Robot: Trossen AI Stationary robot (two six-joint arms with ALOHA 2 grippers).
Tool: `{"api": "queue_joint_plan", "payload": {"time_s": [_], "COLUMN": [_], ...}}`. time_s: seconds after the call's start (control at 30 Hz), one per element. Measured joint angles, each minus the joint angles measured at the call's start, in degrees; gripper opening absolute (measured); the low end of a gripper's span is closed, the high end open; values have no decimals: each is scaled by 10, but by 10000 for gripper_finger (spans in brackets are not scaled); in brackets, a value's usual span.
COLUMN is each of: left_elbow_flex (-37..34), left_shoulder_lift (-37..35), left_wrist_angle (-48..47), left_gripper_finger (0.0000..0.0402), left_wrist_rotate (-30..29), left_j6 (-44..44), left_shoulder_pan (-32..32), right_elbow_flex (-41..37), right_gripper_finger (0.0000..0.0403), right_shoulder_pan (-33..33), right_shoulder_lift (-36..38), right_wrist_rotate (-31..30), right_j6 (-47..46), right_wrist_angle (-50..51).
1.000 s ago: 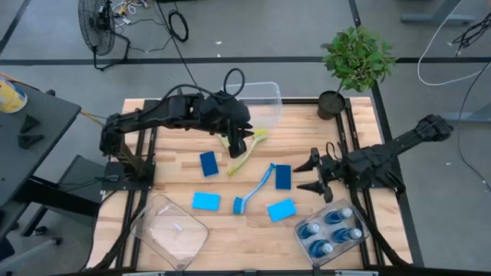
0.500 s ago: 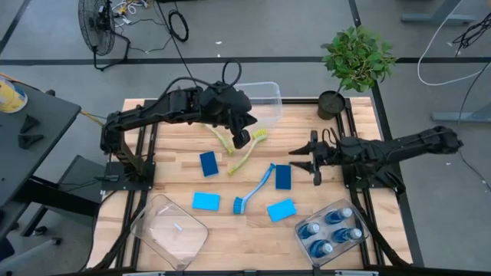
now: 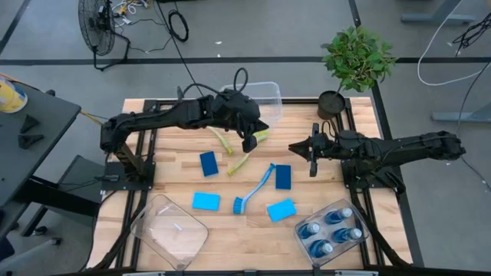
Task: Pick & Place Kitchen Sink Supplies
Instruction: Put the blue sponge into the bottom left transparent bin
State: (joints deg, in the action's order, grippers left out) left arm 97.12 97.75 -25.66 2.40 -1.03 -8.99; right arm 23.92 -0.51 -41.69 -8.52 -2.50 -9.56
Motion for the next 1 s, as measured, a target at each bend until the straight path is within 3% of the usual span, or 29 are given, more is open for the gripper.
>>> {"api": "queue_joint_plan", "payload": {"time_s": [0.17,0.33,1.0], "left_elbow_flex": [-61,-100,-421], "left_shoulder_lift": [0,-15,-331], "left_wrist_angle": [85,105,184], "left_gripper_finger": [5,4,4], "left_wrist_rotate": [41,50,32], "left_j6": [2,6,-11], "left_shoulder_pan": [-9,-19,-50], "right_elbow_flex": [0,0,0], "right_gripper_finger": [6,8,4], "right_shoulder_pan": [0,0,0], "right_shoulder_lift": [-2,-7,-51], "right_wrist_rotate": [0,-18,-24], "right_j6": [-7,-15,-15], "right_wrist_angle": [2,3,-10]}}
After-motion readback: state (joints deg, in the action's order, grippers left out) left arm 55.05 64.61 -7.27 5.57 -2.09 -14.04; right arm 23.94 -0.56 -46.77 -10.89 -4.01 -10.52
